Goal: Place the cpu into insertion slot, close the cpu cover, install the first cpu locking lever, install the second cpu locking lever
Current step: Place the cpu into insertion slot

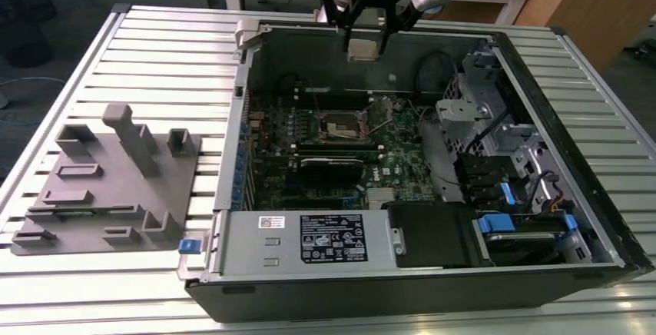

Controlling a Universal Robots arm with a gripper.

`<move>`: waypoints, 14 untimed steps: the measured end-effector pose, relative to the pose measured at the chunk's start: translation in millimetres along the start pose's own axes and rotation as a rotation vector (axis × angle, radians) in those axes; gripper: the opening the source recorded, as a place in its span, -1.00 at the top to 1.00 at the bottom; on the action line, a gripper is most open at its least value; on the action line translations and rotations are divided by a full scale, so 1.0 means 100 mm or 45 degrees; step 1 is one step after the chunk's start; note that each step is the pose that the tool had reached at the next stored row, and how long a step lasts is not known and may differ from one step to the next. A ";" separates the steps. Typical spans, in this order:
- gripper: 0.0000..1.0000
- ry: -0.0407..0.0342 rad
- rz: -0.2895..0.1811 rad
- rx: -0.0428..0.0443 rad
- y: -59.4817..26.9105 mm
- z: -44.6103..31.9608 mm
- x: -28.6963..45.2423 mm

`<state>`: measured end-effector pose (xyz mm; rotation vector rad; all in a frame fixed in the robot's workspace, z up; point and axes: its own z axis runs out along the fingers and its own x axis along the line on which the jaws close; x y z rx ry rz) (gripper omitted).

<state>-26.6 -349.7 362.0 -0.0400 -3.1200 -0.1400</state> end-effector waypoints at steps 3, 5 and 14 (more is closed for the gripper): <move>-0.08 -0.0001 0.000 0.000 -0.001 0.009 0.000; -0.08 0.0000 0.000 0.000 -0.001 0.012 0.000; -0.08 0.0000 0.000 0.000 -0.003 0.030 0.000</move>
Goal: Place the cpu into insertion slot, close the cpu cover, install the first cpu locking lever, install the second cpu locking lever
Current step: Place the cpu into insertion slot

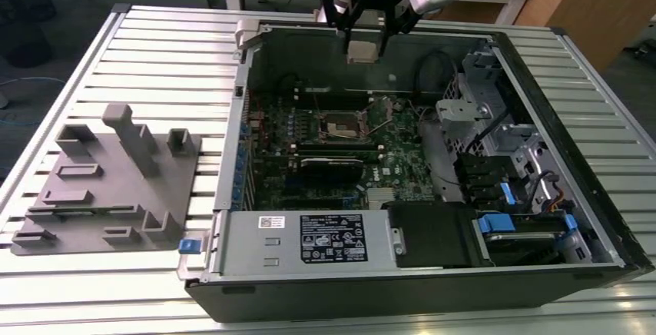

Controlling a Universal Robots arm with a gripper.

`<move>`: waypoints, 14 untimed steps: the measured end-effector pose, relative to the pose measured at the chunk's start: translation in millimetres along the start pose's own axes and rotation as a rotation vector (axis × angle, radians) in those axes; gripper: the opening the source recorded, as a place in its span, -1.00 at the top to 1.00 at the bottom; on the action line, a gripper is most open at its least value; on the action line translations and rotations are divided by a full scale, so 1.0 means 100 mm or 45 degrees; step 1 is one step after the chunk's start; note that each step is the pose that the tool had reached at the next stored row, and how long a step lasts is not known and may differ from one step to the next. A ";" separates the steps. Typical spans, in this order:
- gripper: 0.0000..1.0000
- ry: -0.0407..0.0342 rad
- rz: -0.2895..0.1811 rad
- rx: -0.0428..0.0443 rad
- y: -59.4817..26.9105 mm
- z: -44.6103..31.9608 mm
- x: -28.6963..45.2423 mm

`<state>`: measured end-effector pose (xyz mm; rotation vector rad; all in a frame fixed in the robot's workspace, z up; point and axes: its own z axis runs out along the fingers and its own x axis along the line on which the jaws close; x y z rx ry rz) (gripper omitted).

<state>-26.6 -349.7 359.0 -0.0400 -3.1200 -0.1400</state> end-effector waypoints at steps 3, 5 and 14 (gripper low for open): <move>-0.08 0.0000 0.000 0.000 -0.001 0.007 0.000; -0.08 -0.0002 0.000 0.000 -0.001 0.012 0.000; -0.08 -0.0002 0.000 0.000 -0.002 0.027 -0.001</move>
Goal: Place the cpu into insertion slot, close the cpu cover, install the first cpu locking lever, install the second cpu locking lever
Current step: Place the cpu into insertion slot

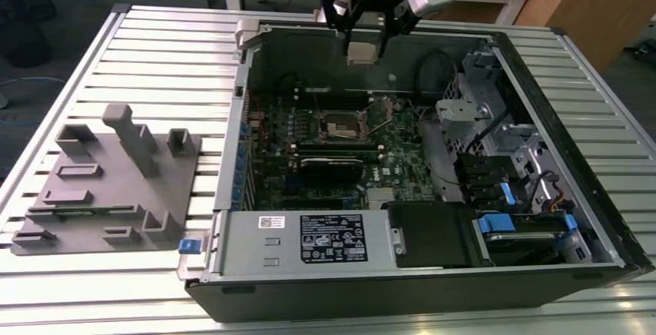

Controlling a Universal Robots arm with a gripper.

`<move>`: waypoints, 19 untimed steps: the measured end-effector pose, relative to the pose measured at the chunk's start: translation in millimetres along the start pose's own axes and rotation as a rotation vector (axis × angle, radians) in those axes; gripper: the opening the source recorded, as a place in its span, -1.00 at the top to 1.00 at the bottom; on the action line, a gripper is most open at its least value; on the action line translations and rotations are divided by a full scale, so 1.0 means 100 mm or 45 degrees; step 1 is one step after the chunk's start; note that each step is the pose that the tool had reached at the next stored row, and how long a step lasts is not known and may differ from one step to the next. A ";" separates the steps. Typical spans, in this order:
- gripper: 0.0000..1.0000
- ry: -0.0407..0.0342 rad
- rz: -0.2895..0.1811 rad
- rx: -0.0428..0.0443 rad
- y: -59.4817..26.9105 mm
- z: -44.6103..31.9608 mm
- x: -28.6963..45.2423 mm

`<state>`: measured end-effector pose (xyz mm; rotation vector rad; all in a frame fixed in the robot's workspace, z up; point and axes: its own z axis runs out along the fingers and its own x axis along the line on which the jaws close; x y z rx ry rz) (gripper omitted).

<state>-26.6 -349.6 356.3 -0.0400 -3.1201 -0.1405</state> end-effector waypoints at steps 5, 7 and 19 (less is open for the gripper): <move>-0.08 0.0001 0.000 0.000 -0.002 0.021 0.000; -0.08 0.0001 0.000 0.000 -0.004 0.038 0.000; -0.08 0.0001 0.000 0.000 -0.022 0.240 -0.004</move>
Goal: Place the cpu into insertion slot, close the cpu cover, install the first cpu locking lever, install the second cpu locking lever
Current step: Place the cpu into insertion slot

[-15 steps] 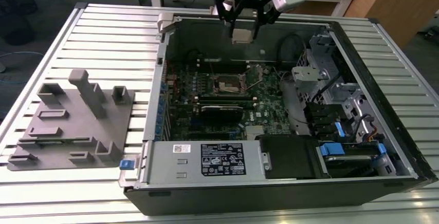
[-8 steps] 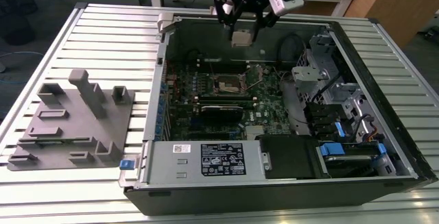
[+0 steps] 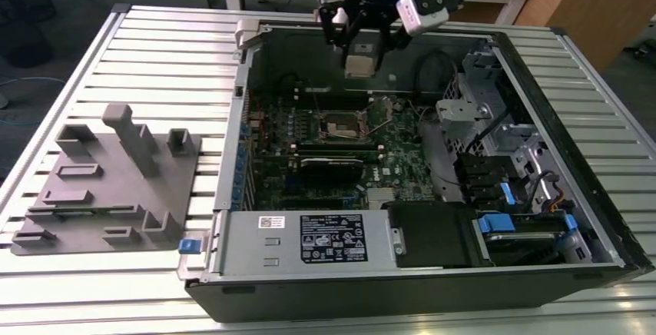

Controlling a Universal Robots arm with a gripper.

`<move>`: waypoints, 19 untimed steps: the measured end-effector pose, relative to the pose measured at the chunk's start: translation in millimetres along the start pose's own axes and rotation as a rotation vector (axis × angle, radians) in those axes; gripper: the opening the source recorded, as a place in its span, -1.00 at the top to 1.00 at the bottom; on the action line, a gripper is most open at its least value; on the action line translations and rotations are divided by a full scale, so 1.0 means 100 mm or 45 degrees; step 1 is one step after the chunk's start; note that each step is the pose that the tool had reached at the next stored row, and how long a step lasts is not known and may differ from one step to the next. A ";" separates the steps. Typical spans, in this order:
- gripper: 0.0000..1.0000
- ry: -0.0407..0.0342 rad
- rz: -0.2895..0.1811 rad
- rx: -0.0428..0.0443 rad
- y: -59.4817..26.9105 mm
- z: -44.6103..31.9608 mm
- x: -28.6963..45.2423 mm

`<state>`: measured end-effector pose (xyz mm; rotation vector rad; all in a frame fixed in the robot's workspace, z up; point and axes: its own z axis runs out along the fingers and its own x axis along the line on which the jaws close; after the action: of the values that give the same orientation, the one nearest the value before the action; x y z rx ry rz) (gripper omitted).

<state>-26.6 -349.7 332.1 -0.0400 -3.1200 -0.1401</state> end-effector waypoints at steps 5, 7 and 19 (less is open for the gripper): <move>-0.08 0.0000 0.000 0.000 -0.008 0.091 -0.002; -0.08 0.0000 0.000 0.000 -0.011 0.127 -0.002; -0.08 0.0000 0.000 0.000 -0.014 0.157 -0.003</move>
<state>-26.6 -349.7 316.4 -0.0400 -3.1200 -0.1400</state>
